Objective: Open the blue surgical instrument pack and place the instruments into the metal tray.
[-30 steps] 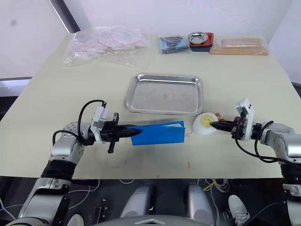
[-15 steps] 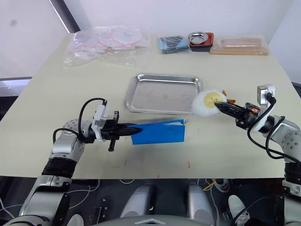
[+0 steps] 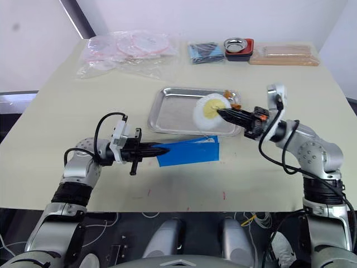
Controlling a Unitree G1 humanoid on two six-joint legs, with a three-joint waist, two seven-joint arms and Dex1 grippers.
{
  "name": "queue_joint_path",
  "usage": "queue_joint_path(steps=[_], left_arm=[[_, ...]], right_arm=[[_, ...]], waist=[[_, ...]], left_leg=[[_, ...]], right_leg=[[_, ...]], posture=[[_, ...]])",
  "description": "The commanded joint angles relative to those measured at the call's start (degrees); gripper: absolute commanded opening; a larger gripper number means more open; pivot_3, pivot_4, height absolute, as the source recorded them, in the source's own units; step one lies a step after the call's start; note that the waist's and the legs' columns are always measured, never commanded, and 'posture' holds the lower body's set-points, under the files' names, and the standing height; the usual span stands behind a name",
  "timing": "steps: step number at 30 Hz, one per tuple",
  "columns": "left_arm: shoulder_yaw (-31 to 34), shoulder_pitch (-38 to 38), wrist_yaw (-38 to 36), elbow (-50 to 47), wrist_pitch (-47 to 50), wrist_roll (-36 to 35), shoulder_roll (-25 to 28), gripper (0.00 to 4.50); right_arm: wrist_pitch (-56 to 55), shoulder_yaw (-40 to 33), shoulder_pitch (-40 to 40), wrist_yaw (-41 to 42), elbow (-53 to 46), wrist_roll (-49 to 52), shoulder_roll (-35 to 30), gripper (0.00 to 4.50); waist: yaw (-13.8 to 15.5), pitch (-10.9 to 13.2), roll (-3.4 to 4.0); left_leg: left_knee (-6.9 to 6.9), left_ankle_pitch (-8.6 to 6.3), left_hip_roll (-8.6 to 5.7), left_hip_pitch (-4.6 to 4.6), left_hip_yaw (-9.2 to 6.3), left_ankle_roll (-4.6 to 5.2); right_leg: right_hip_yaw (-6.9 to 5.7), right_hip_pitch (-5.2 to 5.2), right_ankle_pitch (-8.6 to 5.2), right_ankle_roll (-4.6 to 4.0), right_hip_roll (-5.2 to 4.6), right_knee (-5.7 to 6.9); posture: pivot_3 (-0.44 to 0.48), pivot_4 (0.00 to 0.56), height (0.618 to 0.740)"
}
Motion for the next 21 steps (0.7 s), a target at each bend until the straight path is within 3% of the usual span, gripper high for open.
queue_joint_path(steps=[1,10,21], left_arm=[[-0.9,-1.8,-1.0,0.7,-2.1,1.1,-0.9,0.00],[-1.7,-3.8,-1.8,3.2,-3.8,2.7,-2.0,0.00],[-2.3,-4.6,-2.5,5.0,-5.1,3.3,-3.2,0.00]], right_arm=[[-4.0,3.6,-4.0,1.0,1.2,-3.2,2.5,0.01],[-11.0,12.7,-8.2,1.1,3.9,-12.3,9.5,0.01],[-14.7,13.8,-6.6,-3.6,0.4,-14.4,17.9,0.01]], waist=[[0.0,0.0,0.00],[-0.1,0.0,0.00],[0.0,0.0,0.00]], left_leg=[[0.00,0.00,0.00,-0.01,0.00,0.00],[0.01,0.01,-0.01,-0.12,-0.01,-0.01],[0.08,0.01,-0.04,-0.10,-0.01,-0.01]], right_leg=[[0.00,0.00,0.00,0.00,0.00,-0.01],[0.00,-0.17,0.01,-0.01,0.00,0.08],[0.02,-0.24,0.00,-0.01,-0.01,0.35]], posture=[[0.000,0.150,0.740],[0.000,0.150,0.740],[0.000,0.150,0.740]])
